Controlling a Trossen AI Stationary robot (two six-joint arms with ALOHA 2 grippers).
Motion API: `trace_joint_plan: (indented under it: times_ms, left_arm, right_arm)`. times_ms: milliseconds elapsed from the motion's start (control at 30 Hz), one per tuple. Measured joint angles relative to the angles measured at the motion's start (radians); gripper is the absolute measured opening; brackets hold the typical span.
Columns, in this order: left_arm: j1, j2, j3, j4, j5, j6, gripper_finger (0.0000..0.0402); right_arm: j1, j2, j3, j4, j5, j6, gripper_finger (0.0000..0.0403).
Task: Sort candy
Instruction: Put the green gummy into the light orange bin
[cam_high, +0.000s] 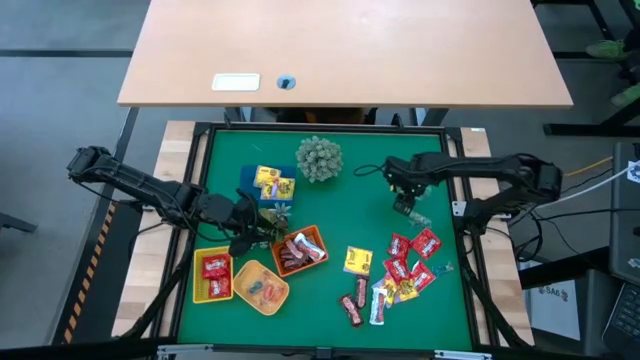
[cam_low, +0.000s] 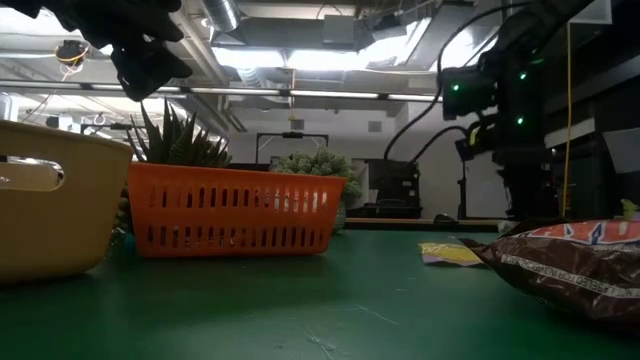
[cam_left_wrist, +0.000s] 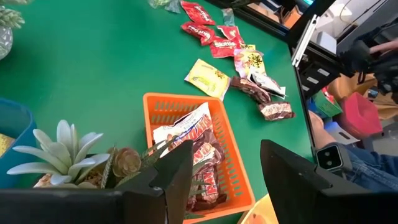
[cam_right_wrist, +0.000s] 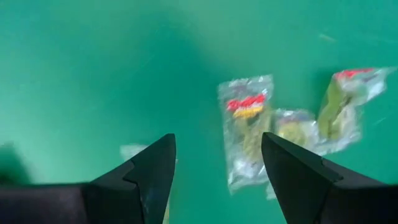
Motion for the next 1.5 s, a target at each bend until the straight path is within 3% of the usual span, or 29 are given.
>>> trace_joint_plan:
  times_ms: [533,900,1100,1300,1500]
  left_arm:
    - [0.0,0.0,0.0,-0.001,0.0,0.0,0.0172]
    - [0.0,0.0,0.0,-0.001,0.0,0.0,0.0172]
    - [0.0,0.0,0.0,0.039,-0.004,0.001,0.0172]
    - [0.0,0.0,0.0,0.074,-0.051,0.002,0.0172]
    - [0.0,0.04,0.0,0.187,-0.094,0.119,0.0172]
  right_arm:
    - [-0.083,0.175,0.004,0.036,0.011,-0.11,0.0226]
    - [-0.081,0.178,0.002,0.04,-0.042,-0.127,0.0075]
    - [-0.082,0.178,0.003,0.038,-0.115,-0.148,0.0018]
    - [-0.082,0.185,0.065,0.003,-0.212,-0.152,0.0012]
    - [-0.071,0.183,0.155,0.028,-0.465,-0.151,0.0018]
